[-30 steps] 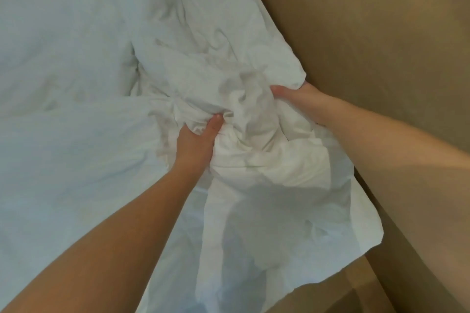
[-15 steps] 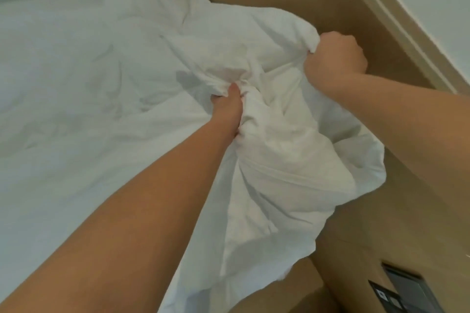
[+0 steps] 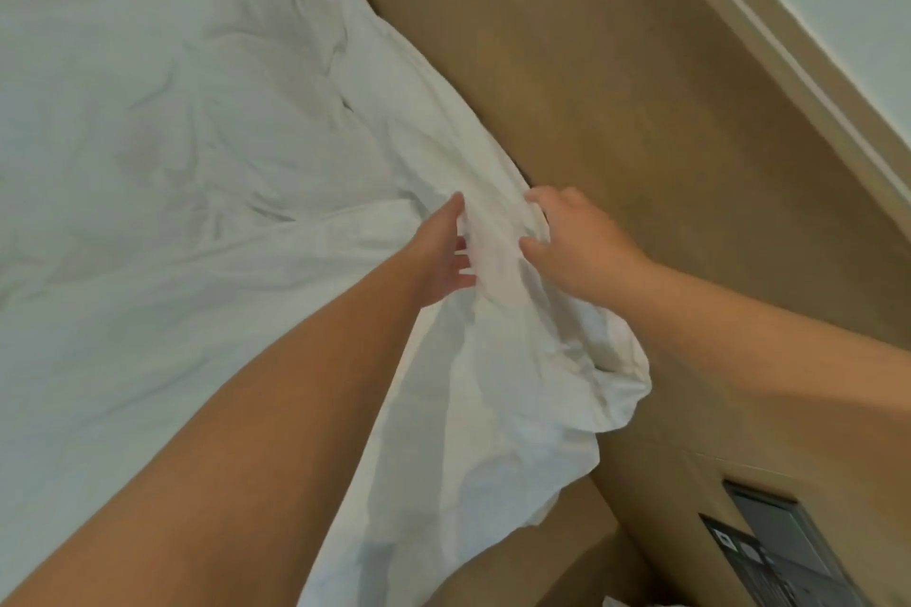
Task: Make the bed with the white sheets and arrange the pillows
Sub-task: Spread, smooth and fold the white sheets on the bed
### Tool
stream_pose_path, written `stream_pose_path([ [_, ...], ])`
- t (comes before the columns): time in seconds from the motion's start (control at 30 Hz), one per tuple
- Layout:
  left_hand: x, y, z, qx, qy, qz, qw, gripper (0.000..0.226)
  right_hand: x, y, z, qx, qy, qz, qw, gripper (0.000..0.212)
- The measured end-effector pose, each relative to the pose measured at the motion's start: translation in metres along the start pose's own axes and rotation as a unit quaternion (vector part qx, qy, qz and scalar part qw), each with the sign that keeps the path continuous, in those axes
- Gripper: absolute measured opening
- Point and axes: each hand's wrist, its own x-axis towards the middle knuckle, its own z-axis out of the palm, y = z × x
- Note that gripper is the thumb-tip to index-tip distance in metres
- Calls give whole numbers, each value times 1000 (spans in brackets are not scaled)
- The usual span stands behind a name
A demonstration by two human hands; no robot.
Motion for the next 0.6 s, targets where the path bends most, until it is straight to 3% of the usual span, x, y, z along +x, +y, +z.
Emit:
stream_pose_path([
  [0.07, -4, 0, 18, -47, -86, 9, 995, 52, -19, 10, 20, 40, -42, -24, 998, 55],
  [0.1, -7, -1, 27, -17, -96, 7, 995, 51, -28, 18, 32, 37, -86, -15, 996, 61],
  [0.2, -9, -14, 30, 73, -36, 13, 997, 43, -44, 53, 68, -39, -171, 44, 983, 76],
  [0.3, -17, -35, -3, 149, 38, 47, 987, 33, -45, 75, 89, -28, -136, 39, 990, 80],
  [0.37, -23, -55, -31, 224, 64, 54, 971, 32, -49, 77, 107, 50, -61, 26, 997, 84],
  [0.47, -26, -87, -65, 409, 80, 49, 908, 45, -63, 87, 127, 154, 11, 91, 984, 93],
  [0.53, -26, -107, -78, 525, 38, 30, 850, 57, -72, 102, 133, 78, -41, 110, 990, 101],
  [0.6, -28, -124, -84, 609, -5, 18, 793, 68, -75, 115, 134, 10, -117, 103, 988, 97],
])
